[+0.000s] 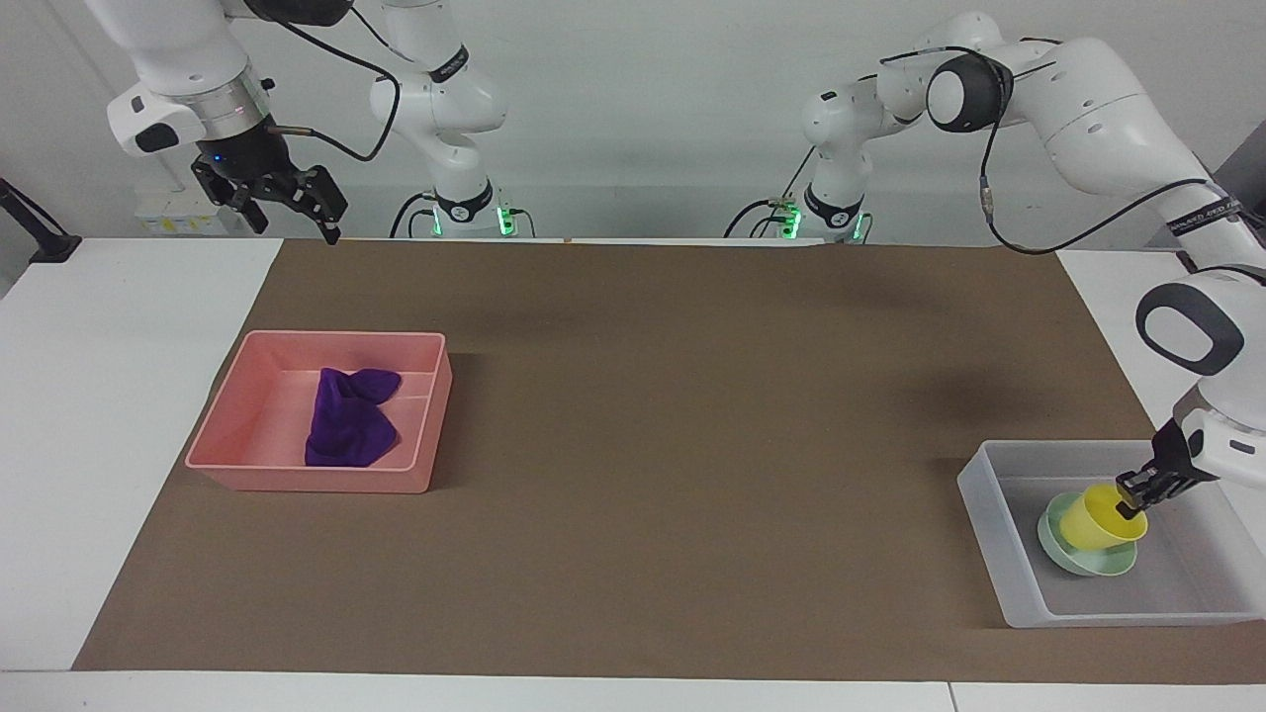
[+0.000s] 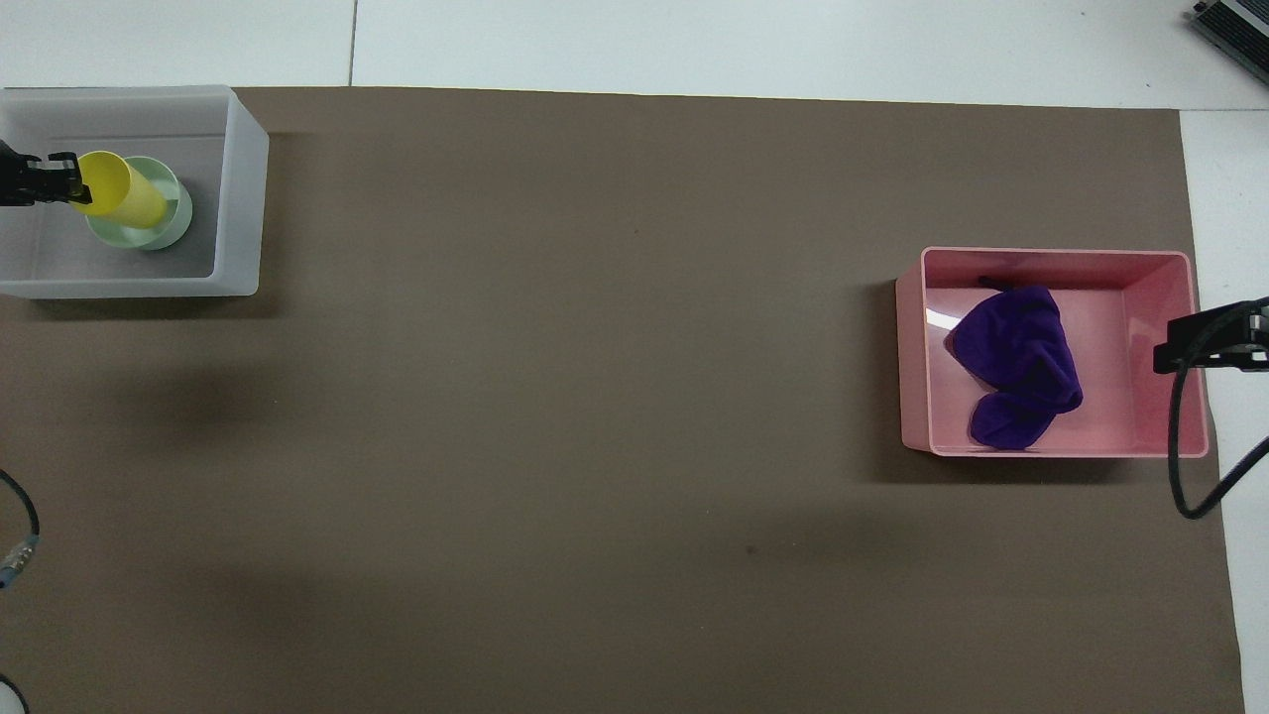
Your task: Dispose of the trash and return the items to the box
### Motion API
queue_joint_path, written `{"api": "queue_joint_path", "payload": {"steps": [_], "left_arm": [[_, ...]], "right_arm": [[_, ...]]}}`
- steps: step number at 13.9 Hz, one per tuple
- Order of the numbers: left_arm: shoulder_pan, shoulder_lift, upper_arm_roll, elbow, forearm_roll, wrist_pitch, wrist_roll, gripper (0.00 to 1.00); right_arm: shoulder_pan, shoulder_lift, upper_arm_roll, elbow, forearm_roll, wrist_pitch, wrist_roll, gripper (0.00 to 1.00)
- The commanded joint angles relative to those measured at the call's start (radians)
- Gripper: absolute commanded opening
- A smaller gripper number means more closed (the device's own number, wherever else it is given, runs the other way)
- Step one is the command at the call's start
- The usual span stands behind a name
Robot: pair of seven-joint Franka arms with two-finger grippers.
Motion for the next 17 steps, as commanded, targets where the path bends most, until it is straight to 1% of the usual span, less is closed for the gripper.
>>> {"api": "queue_joint_path", "payload": {"steps": [1, 2, 3, 5, 6, 7, 8, 9, 11, 13, 14, 15, 17], "left_arm": [[0.018, -0.009, -0.009, -0.032, -0.016, 0.052, 0.018, 0.0], [0.012, -0.014, -0.006, -0.078, -0.015, 0.125, 0.018, 0.0], [0.009, -0.026, -0.006, -0.11, -0.009, 0.167, 0.016, 0.04], [0.011, -0.031, -0.008, -0.106, -0.008, 0.108, 0.016, 0.05], [0.009, -0.034, -0.008, -0.105, -0.012, 0.086, 0.015, 0.07], [0.011, -0.034, -0.008, -0.094, -0.01, 0.066, 0.016, 0.17], [0.014, -0.031, -0.008, -0.077, -0.009, 0.04, 0.019, 0.44], [0.012, -0.031, -0.006, -0.065, -0.007, 0.026, 0.029, 0.99], [0.015, -0.035, -0.005, -0.054, -0.002, 0.02, 0.09, 1.0], [0.005, -0.089, -0.009, -0.052, 0.062, 0.0, 0.157, 1.0], [-0.003, -0.129, -0.014, -0.065, 0.089, -0.003, 0.164, 1.0], [-0.032, -0.178, -0.014, -0.097, 0.087, -0.023, 0.164, 1.0], [-0.069, -0.297, -0.014, -0.216, 0.087, -0.028, 0.162, 1.0]], "right_arm": [[-0.002, -0.016, 0.011, -0.018, 0.005, 0.016, -0.015, 1.0], [-0.002, -0.016, 0.011, -0.018, 0.005, 0.019, -0.015, 1.0], [-0.002, -0.017, 0.011, -0.021, 0.002, 0.019, -0.013, 1.0], [-0.002, -0.017, 0.011, -0.021, 0.004, 0.022, -0.013, 1.0], [-0.002, -0.017, 0.011, -0.021, 0.004, 0.024, -0.013, 1.0], [-0.002, -0.017, 0.011, -0.021, 0.004, 0.024, -0.013, 1.0], [-0.002, -0.017, 0.012, -0.021, 0.004, 0.022, -0.013, 1.0], [-0.002, -0.017, 0.012, -0.021, 0.004, 0.022, -0.013, 1.0], [-0.003, -0.019, 0.011, -0.027, 0.004, 0.024, -0.013, 1.0], [-0.006, -0.02, 0.011, -0.027, 0.004, 0.024, -0.018, 1.0], [-0.005, -0.02, 0.011, -0.027, 0.005, 0.024, -0.018, 1.0], [-0.003, -0.02, 0.011, -0.027, 0.004, 0.024, -0.017, 1.0], [-0.005, -0.02, 0.011, -0.027, 0.005, 0.024, -0.02, 1.0]]}}
